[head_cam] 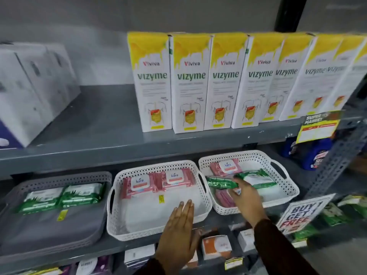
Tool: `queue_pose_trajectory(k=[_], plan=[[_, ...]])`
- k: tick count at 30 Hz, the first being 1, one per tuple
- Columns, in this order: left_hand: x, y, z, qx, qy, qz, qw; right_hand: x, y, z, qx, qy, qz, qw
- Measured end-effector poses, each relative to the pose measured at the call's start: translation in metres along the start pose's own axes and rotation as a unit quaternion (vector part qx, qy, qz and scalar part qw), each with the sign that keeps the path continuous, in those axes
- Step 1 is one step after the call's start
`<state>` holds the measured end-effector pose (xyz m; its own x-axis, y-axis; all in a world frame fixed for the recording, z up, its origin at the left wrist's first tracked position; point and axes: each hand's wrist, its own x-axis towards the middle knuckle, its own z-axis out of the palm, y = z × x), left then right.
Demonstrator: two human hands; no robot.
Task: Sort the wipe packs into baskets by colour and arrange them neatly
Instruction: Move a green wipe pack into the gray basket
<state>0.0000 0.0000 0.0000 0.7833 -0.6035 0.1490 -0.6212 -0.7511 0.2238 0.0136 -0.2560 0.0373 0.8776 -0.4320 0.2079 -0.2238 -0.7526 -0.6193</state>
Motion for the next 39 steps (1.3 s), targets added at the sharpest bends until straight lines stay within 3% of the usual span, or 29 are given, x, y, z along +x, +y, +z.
queue_pose_trajectory(k=[2, 5, 9, 12, 16, 21, 28, 33, 37, 39], plan=[[0.007, 0.005, 0.006, 0.017, 0.002, -0.026, 1.0, 0.021, 0.003, 0.004, 0.004, -0.037, -0.021, 0.999], [0.007, 0.009, 0.014, 0.029, 0.008, -0.038, 0.999, 0.055, 0.007, 0.011, 0.049, -0.118, 0.04, 0.991], [0.005, 0.011, 0.009, 0.042, 0.018, -0.032, 0.998, 0.093, 0.022, 0.012, 0.03, -0.298, 0.05, 0.953], [0.006, 0.012, 0.008, 0.051, 0.014, -0.033, 0.998, 0.111, 0.028, 0.014, 0.015, -0.34, 0.055, 0.939], [0.003, 0.01, 0.013, 0.056, 0.011, -0.039, 0.998, 0.112, 0.028, 0.019, 0.009, -0.324, 0.047, 0.945], [-0.007, -0.001, 0.009, 0.058, 0.028, -0.056, 0.996, 0.1, 0.022, 0.016, 0.002, -0.163, -0.029, 0.986], [-0.04, -0.041, -0.003, 0.055, 0.052, -0.092, 0.993, 0.061, -0.008, -0.002, 0.103, 0.004, -0.038, 0.994], [-0.079, -0.093, -0.015, 0.058, 0.077, -0.175, 0.98, 0.024, -0.089, 0.014, 0.196, -0.041, -0.076, 0.977], [-0.125, -0.148, -0.034, 0.068, 0.091, -0.244, 0.963, -0.012, -0.161, 0.075, 0.22, -0.089, -0.159, 0.958], [-0.144, -0.174, -0.043, 0.076, 0.085, -0.241, 0.964, -0.029, -0.197, 0.107, 0.21, -0.126, -0.2, 0.949]])
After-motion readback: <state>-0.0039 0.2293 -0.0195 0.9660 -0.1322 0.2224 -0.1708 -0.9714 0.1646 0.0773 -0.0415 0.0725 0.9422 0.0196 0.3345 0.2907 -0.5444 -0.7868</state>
